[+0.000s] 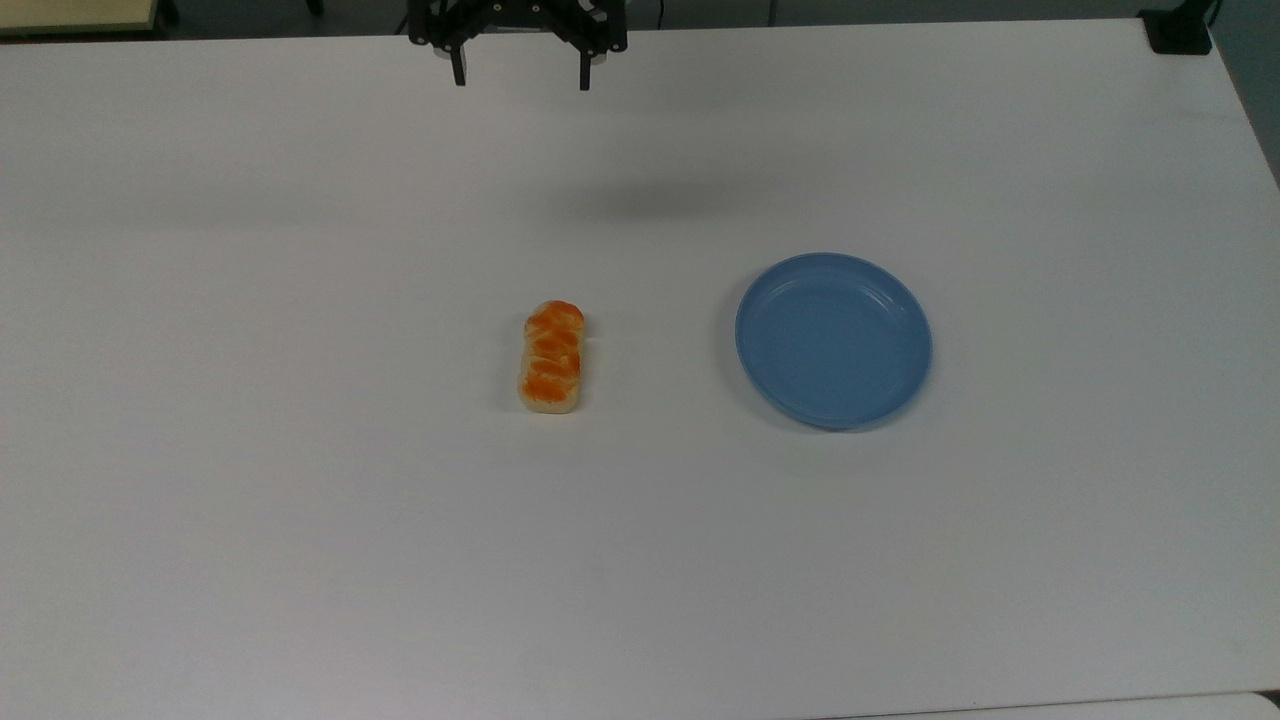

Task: Put the bread onto the plate
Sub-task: 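Lower the open gripper down over the orange-glazed bread roll, then close the gripper on the bread roll and lift it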

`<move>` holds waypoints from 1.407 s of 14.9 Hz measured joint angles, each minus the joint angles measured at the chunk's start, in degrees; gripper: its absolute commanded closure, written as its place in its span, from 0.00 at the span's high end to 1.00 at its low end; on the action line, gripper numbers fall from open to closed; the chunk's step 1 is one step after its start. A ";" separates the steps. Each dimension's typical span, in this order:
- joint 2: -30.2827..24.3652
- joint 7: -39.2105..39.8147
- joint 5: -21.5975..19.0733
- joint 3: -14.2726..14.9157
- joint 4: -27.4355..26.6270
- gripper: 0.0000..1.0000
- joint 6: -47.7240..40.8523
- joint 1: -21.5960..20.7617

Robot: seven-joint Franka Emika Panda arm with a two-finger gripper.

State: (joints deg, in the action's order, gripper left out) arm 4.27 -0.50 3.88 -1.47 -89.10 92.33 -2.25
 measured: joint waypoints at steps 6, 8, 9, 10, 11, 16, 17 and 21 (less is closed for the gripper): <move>7.68 2.28 -0.01 0.02 -0.81 1.00 8.00 0.51; 11.13 2.26 -0.01 0.02 -1.24 1.00 12.30 0.52; 13.14 2.00 0.00 0.02 -1.34 1.00 14.41 0.52; 15.26 1.37 0.00 0.02 -1.40 1.00 16.48 0.53; 17.27 0.67 0.00 0.02 -1.43 1.00 18.50 0.54; 24.47 -3.53 0.26 0.02 -1.33 1.00 25.83 0.53; 25.13 -4.79 0.45 0.01 -1.32 1.00 26.91 0.53; 26.64 -7.84 0.60 -0.26 -1.22 1.00 28.68 0.44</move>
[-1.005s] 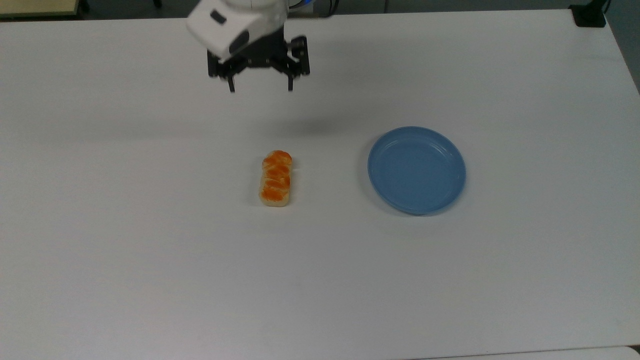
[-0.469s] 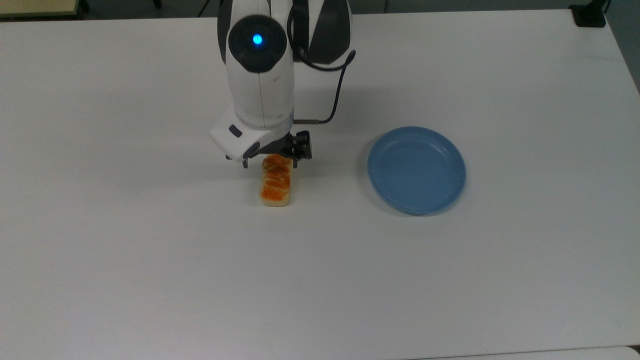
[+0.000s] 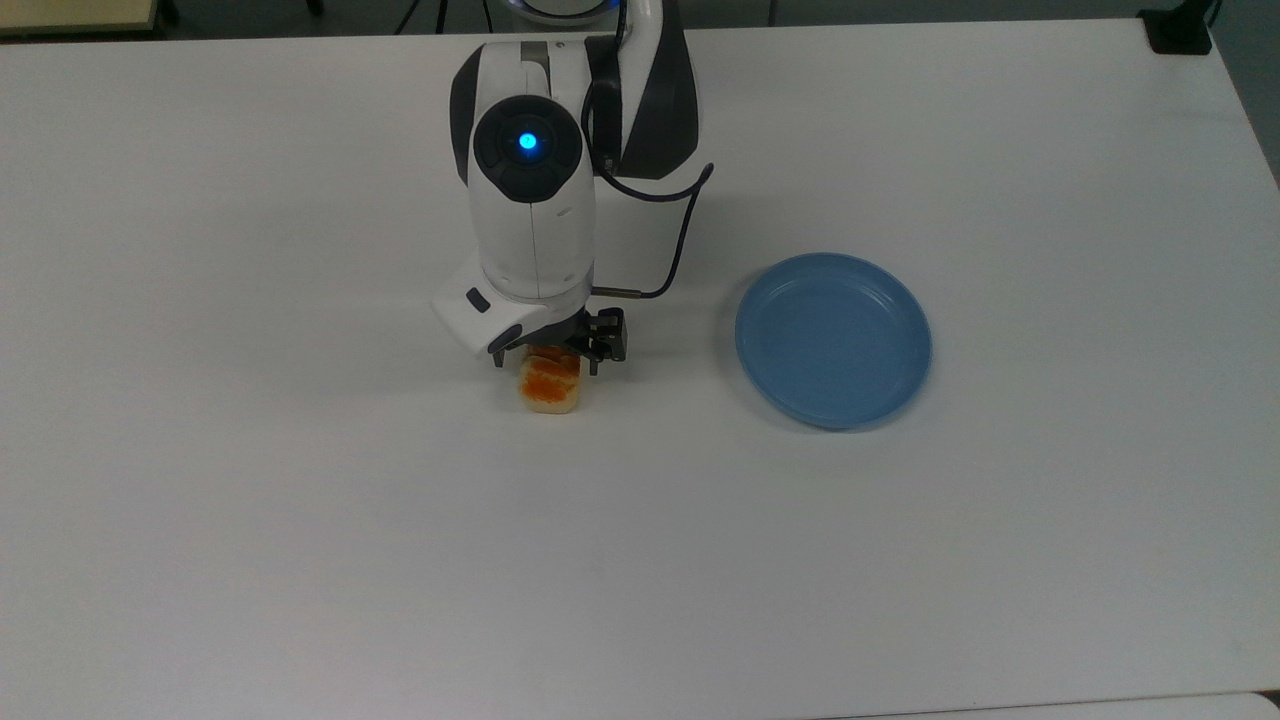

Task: Put the bread onto the plate
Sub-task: 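Close the gripper on the bread roll and lift it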

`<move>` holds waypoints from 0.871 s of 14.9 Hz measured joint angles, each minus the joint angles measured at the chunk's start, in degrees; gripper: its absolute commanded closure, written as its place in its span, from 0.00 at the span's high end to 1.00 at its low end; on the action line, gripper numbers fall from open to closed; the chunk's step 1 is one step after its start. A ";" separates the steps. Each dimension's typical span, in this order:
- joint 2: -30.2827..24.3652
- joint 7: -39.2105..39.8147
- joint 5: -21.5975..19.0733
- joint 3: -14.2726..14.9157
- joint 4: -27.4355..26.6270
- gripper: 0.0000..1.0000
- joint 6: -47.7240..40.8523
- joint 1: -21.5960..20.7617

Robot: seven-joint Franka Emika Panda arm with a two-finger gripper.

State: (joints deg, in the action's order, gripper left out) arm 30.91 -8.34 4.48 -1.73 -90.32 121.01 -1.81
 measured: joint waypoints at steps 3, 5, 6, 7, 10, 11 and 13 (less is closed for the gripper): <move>0.24 -0.13 0.00 -0.20 -0.01 0.91 0.00 -0.39; 0.67 -0.22 0.00 -0.20 -0.01 0.78 0.00 -0.60; 0.91 -0.22 0.00 -0.20 -0.01 0.71 0.00 -0.61; 1.11 -0.22 0.01 -0.20 -0.01 0.62 0.00 -0.61; 1.54 -0.25 0.01 -0.20 -0.11 0.45 0.00 -0.60; 1.58 -0.25 0.01 -0.20 -0.13 0.45 0.00 -0.60; 1.52 -0.27 0.01 -0.20 0.10 0.45 0.00 -0.62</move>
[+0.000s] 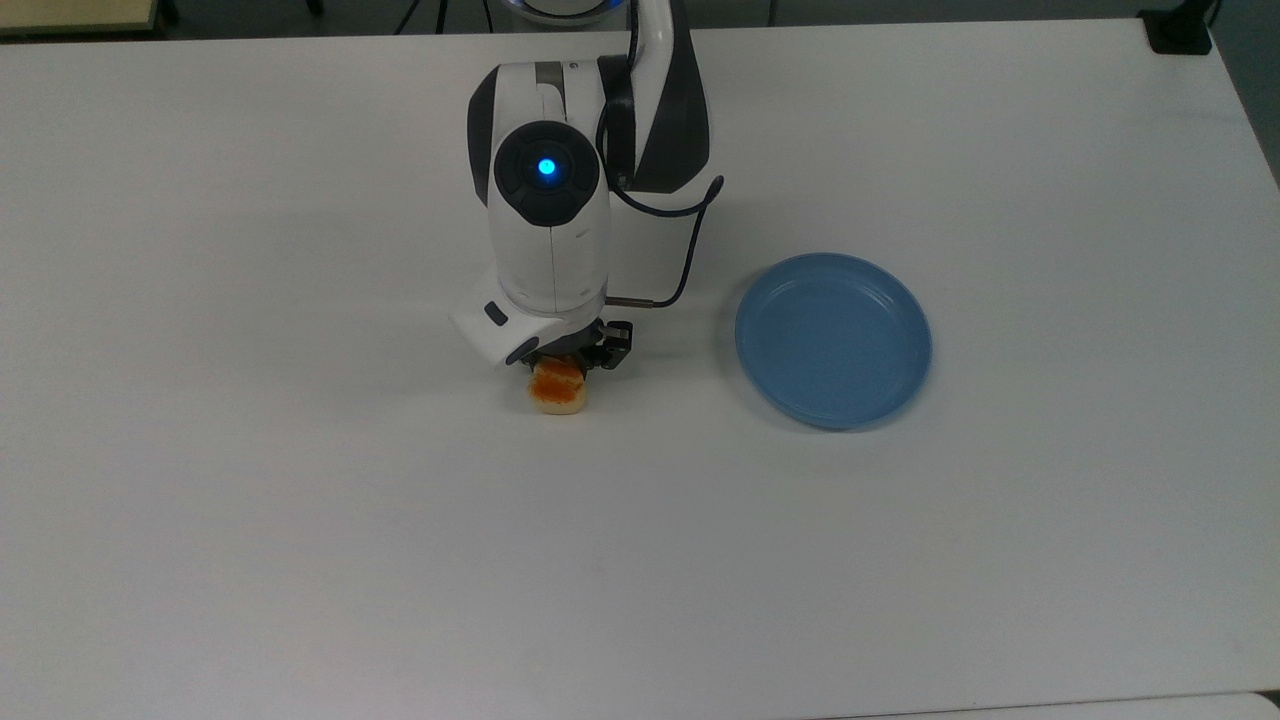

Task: Put the bread onto the plate
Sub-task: 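Close the gripper on the bread roll and lift it, then carry the bread roll over the blue plate and lower it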

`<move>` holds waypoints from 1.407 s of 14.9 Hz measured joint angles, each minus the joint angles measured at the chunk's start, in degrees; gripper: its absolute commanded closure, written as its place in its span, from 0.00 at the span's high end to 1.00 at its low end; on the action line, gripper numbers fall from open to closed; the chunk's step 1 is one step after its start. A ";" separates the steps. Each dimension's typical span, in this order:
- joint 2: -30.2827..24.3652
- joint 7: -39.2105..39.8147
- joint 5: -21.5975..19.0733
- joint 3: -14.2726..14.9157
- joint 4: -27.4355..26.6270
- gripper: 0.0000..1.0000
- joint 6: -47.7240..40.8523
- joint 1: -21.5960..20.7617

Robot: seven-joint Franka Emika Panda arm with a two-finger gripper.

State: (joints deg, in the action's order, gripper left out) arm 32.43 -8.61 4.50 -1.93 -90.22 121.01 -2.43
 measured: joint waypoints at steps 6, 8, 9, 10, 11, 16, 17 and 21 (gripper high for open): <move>-1.88 -4.59 0.00 -0.69 1.96 0.45 -0.44 -3.69; -2.23 -7.64 0.00 -0.86 2.88 0.45 -0.54 -6.83; -2.47 -9.29 0.00 -0.91 3.37 0.45 -0.55 -8.67; -2.71 -10.96 0.00 -0.93 3.73 0.45 -0.59 -10.42; -2.92 -12.62 0.01 -0.96 3.96 0.46 -0.64 -12.24; -2.56 -17.76 0.25 -0.99 3.76 0.47 -0.66 -20.02; -2.12 -18.11 0.25 -0.98 3.75 0.51 -0.64 -20.69; -0.53 -19.00 0.25 -0.91 3.75 0.77 1.57 -21.17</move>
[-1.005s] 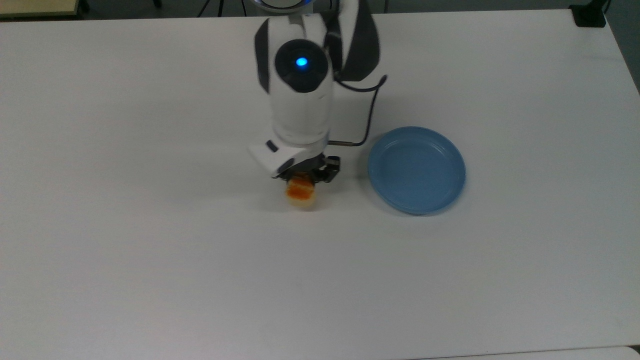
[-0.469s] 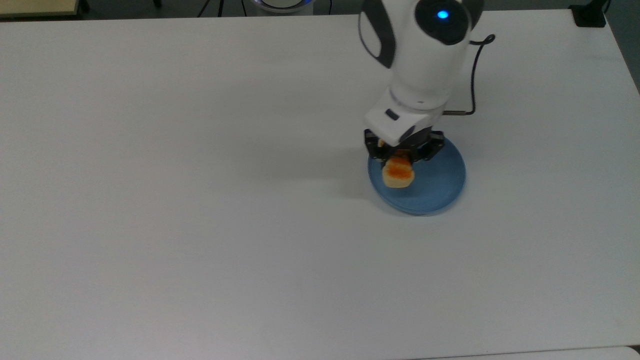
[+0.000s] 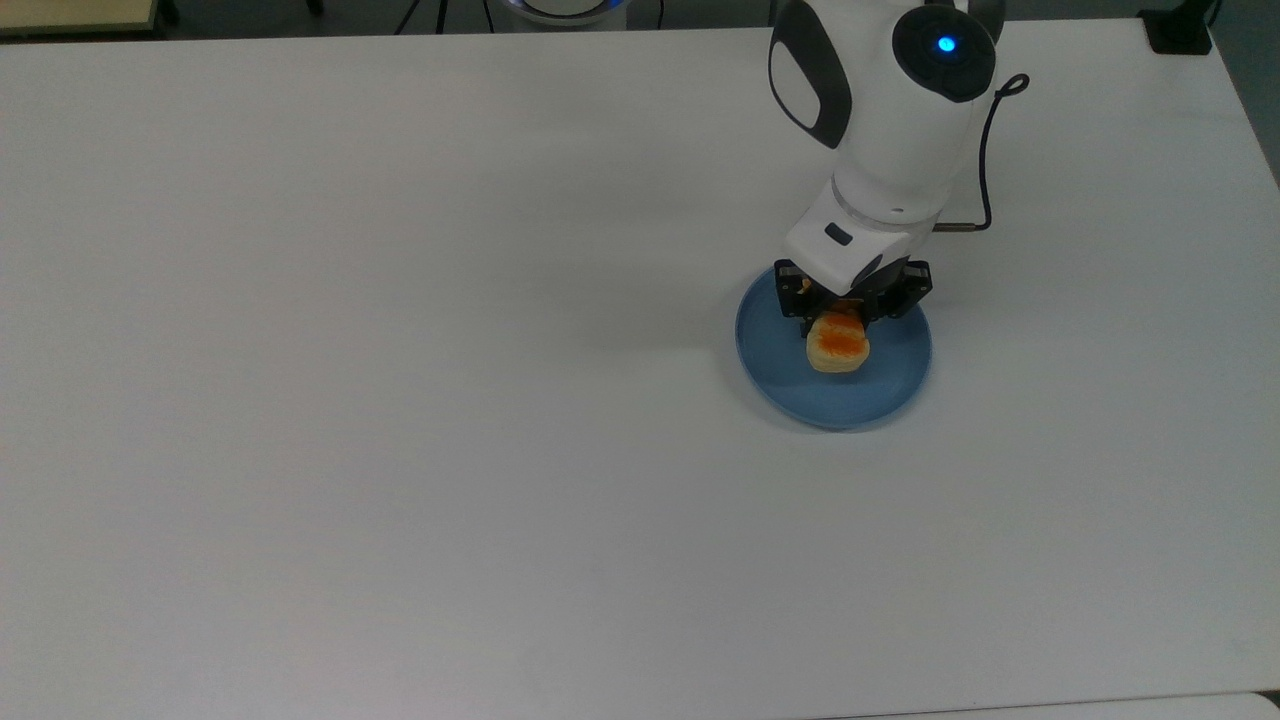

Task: Put the bread onto the plate
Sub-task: 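Carry the bread roll over the blue plate and lower it, then open the gripper to release the roll onto the plate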

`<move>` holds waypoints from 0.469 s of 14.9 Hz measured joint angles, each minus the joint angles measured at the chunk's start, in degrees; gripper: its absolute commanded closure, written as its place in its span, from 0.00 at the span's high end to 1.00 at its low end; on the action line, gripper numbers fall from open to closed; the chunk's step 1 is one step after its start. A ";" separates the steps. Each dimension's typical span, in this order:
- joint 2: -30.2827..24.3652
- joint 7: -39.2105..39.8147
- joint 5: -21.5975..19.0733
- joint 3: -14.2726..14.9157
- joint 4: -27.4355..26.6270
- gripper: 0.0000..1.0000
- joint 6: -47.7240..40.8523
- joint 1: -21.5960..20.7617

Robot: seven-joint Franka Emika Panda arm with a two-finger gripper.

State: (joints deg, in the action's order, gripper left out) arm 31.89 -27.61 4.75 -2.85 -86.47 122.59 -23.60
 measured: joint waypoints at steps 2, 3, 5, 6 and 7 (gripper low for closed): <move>0.54 -0.01 0.24 0.01 0.01 0.81 0.20 0.00; 0.85 -0.01 0.67 0.01 0.00 0.88 0.43 0.00; 1.49 -0.03 2.04 0.01 0.00 0.92 1.44 0.00; 1.75 -0.07 2.56 0.02 0.00 0.99 1.80 0.00; 1.90 -0.07 2.74 0.02 0.01 1.00 1.94 0.00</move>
State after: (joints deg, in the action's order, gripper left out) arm 33.79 -27.68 7.49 -2.83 -86.46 124.52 -23.61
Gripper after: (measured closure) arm 0.075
